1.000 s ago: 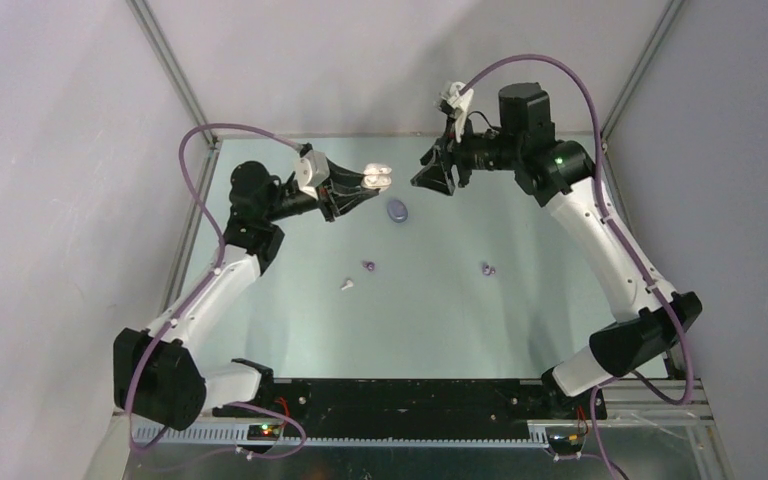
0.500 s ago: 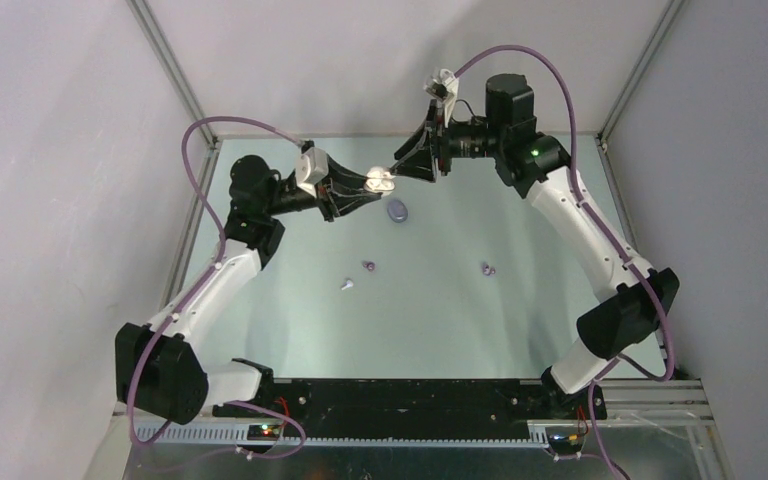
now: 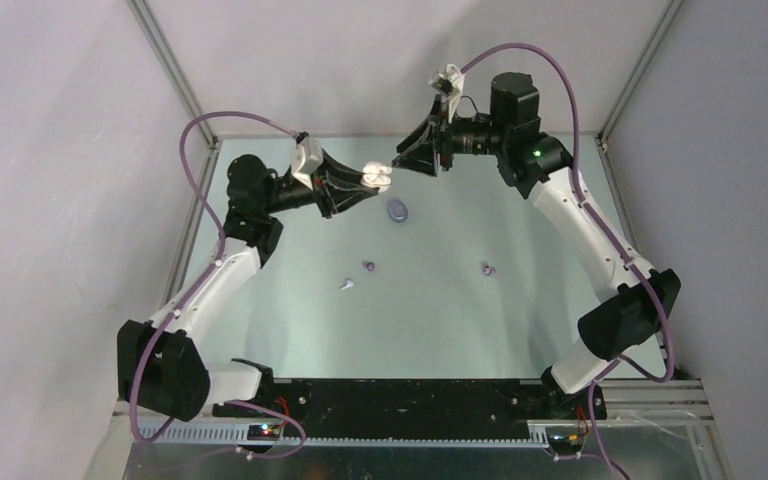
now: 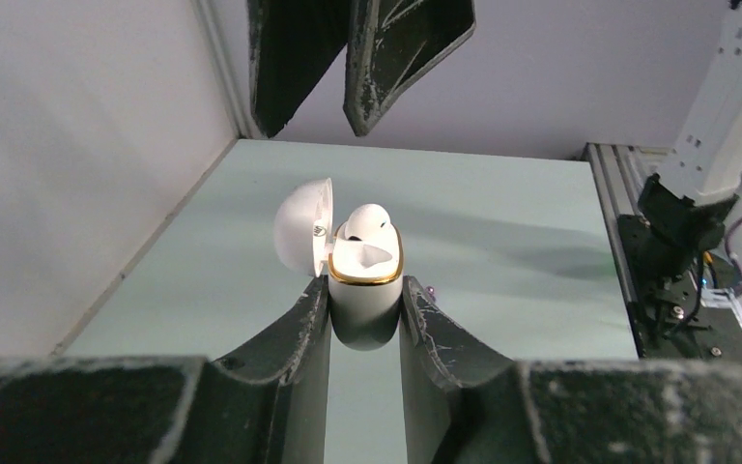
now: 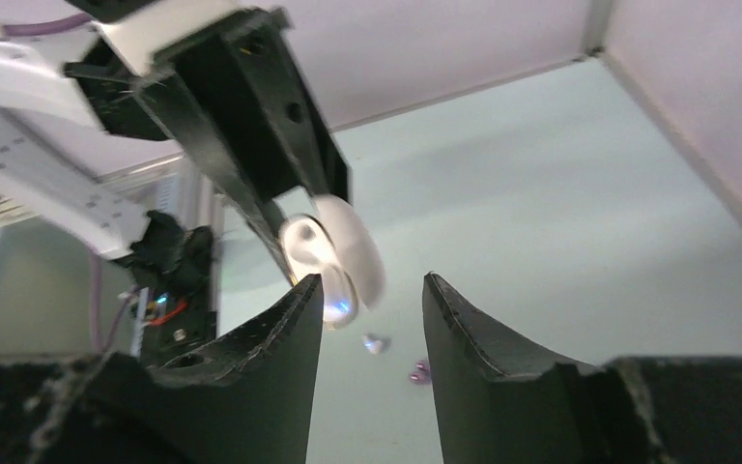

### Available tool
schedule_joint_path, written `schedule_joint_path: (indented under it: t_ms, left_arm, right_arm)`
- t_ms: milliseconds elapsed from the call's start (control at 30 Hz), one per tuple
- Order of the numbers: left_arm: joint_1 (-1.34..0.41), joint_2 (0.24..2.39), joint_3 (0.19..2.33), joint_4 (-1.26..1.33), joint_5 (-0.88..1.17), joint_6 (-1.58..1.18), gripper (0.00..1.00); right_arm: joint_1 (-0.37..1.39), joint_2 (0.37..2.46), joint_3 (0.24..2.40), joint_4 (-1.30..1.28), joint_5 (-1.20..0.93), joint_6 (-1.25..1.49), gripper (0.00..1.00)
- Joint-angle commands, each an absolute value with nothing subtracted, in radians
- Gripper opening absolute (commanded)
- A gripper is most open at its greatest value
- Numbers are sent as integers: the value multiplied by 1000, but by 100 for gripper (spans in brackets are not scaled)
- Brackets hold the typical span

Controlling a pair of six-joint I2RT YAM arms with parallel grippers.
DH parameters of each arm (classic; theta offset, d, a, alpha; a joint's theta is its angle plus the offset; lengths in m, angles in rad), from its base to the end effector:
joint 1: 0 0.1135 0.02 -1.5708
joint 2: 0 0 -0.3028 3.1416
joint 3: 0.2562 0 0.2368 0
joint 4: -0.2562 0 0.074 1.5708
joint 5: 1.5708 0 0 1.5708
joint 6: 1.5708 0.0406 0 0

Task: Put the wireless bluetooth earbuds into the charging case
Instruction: Adjust the right earbud in the right side groove of the charging case, then pick up the left earbud from the center of the board.

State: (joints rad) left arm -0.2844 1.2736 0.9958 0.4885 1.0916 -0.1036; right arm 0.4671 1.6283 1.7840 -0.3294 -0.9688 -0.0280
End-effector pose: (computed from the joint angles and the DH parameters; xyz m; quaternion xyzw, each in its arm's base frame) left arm 0.2382 -0.1072 0.4173 0.4505 0.4988 -0.4484 0.5892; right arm 0.2974 0.1875 0.4938 -0.4564 0.5836 0.4720 0.4778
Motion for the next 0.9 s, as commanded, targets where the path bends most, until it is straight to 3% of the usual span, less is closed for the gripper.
schedule_joint_path:
  t_ms: [0, 100, 333, 467, 567, 867]
  left_arm:
    - [-237, 1230, 976, 610, 1001, -262, 0]
    - [-207, 1190, 941, 608, 874, -305, 0]
    - [-108, 1061, 908, 524, 604, -382, 0]
    - [-96, 983, 905, 405, 461, -369, 0]
    - [-94, 919, 888, 335, 382, -365, 0]
    - [-86, 812, 824, 191, 250, -336, 0]
  right_arm:
    - [413, 1557, 1700, -199, -812, -15, 44]
    - [427, 1566, 1658, -259, -645, -27, 37]
    - [589, 1679, 1540, -448, -501, -117, 26]
    - [676, 1815, 1608, -550, -389, 33, 22]
    - [732, 1955, 1735, -689, -379, 80, 30]
    - [784, 2241, 1968, -851, -472, 332, 33]
